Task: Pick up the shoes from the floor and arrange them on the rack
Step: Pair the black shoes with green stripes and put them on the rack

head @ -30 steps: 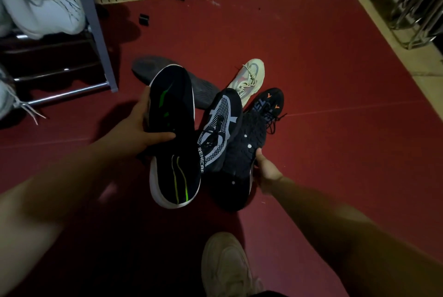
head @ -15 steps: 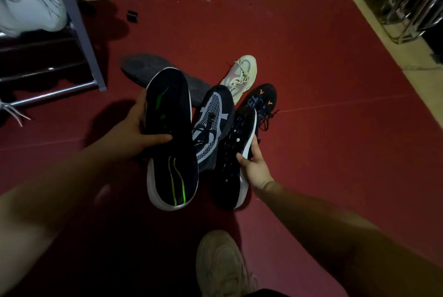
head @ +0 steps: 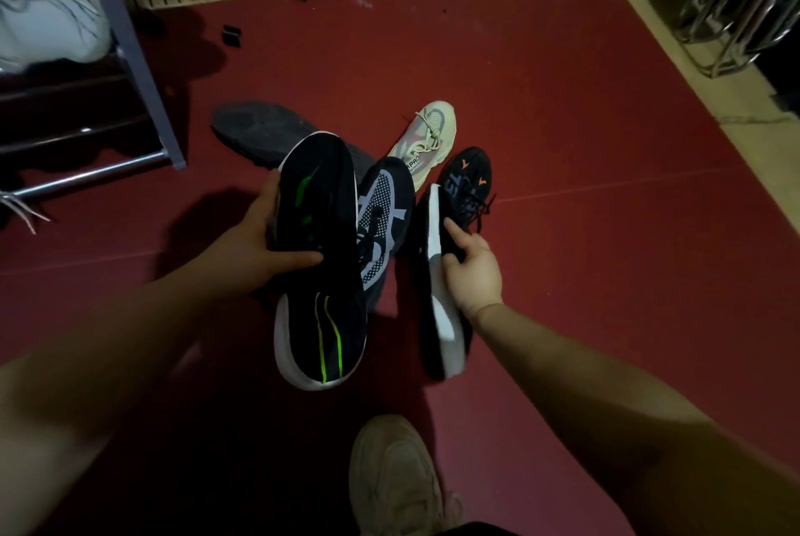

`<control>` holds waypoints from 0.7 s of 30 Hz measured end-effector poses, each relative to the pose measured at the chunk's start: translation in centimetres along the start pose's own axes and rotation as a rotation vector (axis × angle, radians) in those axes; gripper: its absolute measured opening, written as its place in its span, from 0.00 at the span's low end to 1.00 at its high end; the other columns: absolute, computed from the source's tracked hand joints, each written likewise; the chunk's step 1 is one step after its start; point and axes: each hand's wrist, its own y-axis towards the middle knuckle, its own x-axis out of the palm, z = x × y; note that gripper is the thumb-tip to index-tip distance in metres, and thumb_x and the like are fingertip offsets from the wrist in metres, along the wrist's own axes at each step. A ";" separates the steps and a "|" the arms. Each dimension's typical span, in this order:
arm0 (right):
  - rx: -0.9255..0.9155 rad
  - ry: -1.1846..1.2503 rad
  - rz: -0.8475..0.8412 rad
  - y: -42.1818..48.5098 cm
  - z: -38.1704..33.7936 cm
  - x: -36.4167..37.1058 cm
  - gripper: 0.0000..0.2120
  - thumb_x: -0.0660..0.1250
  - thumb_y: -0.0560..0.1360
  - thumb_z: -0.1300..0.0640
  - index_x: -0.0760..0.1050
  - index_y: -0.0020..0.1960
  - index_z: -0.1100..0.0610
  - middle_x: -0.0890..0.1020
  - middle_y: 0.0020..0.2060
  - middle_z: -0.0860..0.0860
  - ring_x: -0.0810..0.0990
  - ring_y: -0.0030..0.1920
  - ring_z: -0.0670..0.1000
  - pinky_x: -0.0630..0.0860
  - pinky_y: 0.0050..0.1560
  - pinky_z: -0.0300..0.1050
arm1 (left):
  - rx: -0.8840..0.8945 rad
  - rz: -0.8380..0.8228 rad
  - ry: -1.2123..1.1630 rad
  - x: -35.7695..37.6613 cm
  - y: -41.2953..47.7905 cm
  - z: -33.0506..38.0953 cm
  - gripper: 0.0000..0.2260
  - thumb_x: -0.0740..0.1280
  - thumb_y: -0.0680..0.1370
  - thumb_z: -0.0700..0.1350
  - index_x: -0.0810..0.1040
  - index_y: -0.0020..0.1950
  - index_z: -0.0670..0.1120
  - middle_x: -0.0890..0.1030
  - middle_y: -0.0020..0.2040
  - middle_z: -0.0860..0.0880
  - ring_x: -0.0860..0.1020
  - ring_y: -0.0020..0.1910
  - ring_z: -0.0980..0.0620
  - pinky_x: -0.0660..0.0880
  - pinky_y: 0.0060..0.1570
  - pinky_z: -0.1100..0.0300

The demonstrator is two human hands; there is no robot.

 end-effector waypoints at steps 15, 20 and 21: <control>-0.461 -0.500 -0.307 -7.0 2.8 6.7 0.39 0.65 0.70 0.51 0.50 0.76 0.45 0.54 0.75 0.63 0.66 0.66 0.66 0.65 0.63 0.61 | 0.023 0.015 0.001 -0.7 -0.1 -0.9 0.47 0.72 0.70 0.34 0.46 0.77 0.57 0.64 0.70 0.58 0.69 0.62 0.64 0.68 0.45 0.83; -0.439 -0.200 -0.124 -5.5 2.6 4.7 0.30 0.55 0.74 0.38 0.61 0.72 0.48 0.66 0.71 0.58 0.66 0.68 0.61 0.62 0.62 0.55 | 0.018 0.037 -0.018 -0.9 -0.4 -1.1 0.46 0.71 0.71 0.33 0.47 0.77 0.57 0.64 0.69 0.59 0.69 0.59 0.65 0.69 0.42 0.81; -0.347 -0.144 -0.082 -4.6 2.4 4.2 0.30 0.55 0.75 0.38 0.62 0.73 0.50 0.66 0.71 0.58 0.65 0.69 0.59 0.60 0.63 0.53 | 0.014 0.041 -0.002 -0.9 -0.4 -0.9 0.46 0.71 0.71 0.33 0.47 0.77 0.57 0.63 0.68 0.60 0.68 0.60 0.64 0.68 0.43 0.81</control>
